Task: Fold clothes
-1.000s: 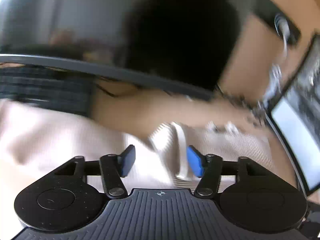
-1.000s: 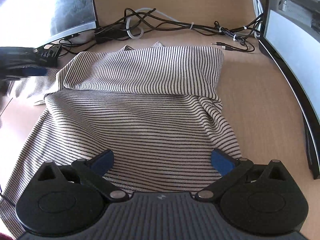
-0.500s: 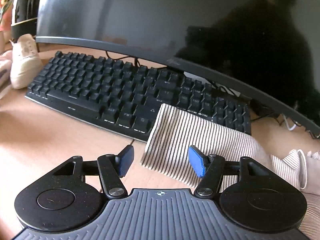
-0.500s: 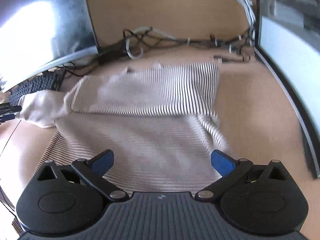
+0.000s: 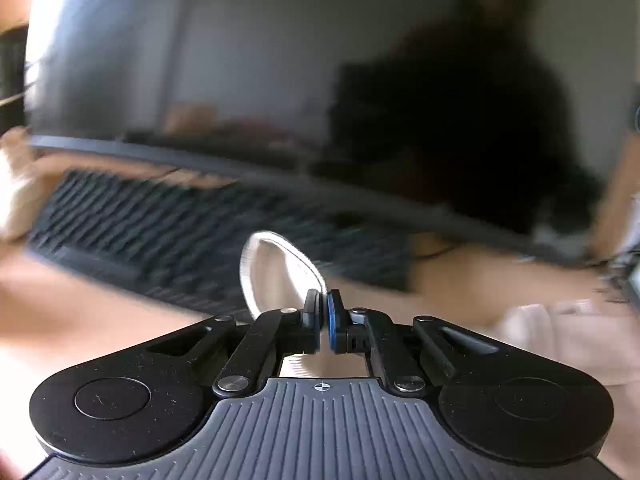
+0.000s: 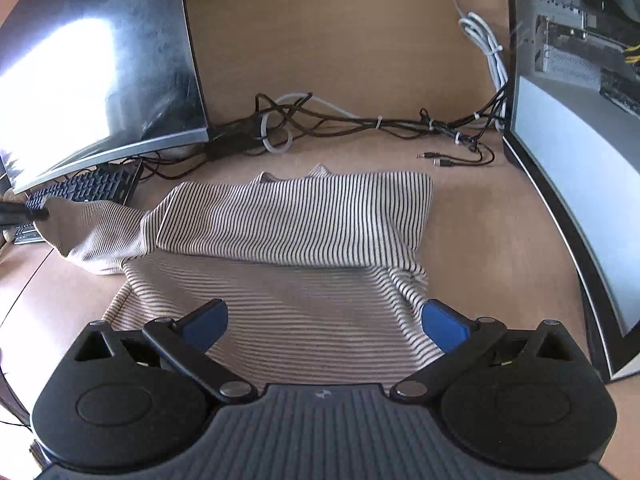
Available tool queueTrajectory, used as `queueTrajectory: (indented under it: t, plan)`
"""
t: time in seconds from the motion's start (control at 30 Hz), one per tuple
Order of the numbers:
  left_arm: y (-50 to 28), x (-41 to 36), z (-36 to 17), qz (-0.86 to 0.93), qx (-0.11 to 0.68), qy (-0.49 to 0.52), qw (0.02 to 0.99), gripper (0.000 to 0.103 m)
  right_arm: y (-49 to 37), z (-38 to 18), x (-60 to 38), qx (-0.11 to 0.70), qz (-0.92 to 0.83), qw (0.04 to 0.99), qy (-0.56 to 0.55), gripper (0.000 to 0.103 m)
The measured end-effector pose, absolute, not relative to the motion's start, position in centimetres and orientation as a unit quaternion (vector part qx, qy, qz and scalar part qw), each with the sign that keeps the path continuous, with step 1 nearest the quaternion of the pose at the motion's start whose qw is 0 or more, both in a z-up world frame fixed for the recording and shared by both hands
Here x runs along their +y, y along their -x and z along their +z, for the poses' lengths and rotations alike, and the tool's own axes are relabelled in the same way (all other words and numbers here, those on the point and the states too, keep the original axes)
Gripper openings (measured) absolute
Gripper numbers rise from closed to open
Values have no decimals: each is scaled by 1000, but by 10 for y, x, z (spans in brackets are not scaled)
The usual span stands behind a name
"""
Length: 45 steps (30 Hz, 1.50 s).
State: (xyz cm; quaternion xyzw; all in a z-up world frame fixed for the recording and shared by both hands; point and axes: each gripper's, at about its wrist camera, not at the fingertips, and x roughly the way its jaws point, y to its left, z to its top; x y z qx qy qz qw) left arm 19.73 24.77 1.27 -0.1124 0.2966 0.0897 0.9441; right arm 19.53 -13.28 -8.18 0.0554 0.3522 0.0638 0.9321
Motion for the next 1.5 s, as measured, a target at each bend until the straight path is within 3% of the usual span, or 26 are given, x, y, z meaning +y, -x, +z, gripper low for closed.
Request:
queueTrajectory:
  t: [0.23, 0.57, 0.73, 0.83, 0.9, 0.97, 1.03, 1.23, 1.3, 1.33, 1.43, 1.5]
  plan:
    - [-218, 146, 70, -70, 268, 99, 956, 4, -202, -78, -136, 330, 74, 939, -68, 103]
    - [-302, 8, 64, -212, 301, 100, 924, 5, -201, -78, -161, 309, 46, 946, -91, 103]
    - [-316, -13, 57, -253, 320, 138, 902, 19, -204, -79, -180, 310, 17, 944, -111, 103]
    - [-309, -1, 63, -248, 314, 144, 905, 39, -214, -77, -186, 314, 20, 939, -136, 102]
    - [-298, 13, 62, -230, 317, 133, 910, 48, -226, -75, -185, 317, 36, 937, -143, 93]
    - [-285, 29, 54, -207, 330, 118, 913, 55, -243, -72, -176, 324, 61, 934, -135, 69]
    - [-273, 44, 47, -184, 343, 103, 916, 59, -263, -70, -164, 330, 86, 931, -129, 58]
    - [-232, 75, -5, -117, 414, 88, 899, 68, -330, -91, -125, 360, 104, 918, -128, 55]
    - [-226, 79, -18, -99, 427, 90, 894, 70, -350, -105, -114, 394, 133, 902, -121, 49]
    - [-225, 80, -22, -94, 430, 92, 893, 71, -357, -111, -109, 406, 134, 896, -120, 45]
    - [-223, 83, -29, -83, 433, 90, 893, 77, -358, -97, -106, 403, 162, 893, -118, 11]
    - [-227, 83, -28, -84, 430, 77, 895, 79, -353, -76, -112, 377, 169, 905, -101, 11]
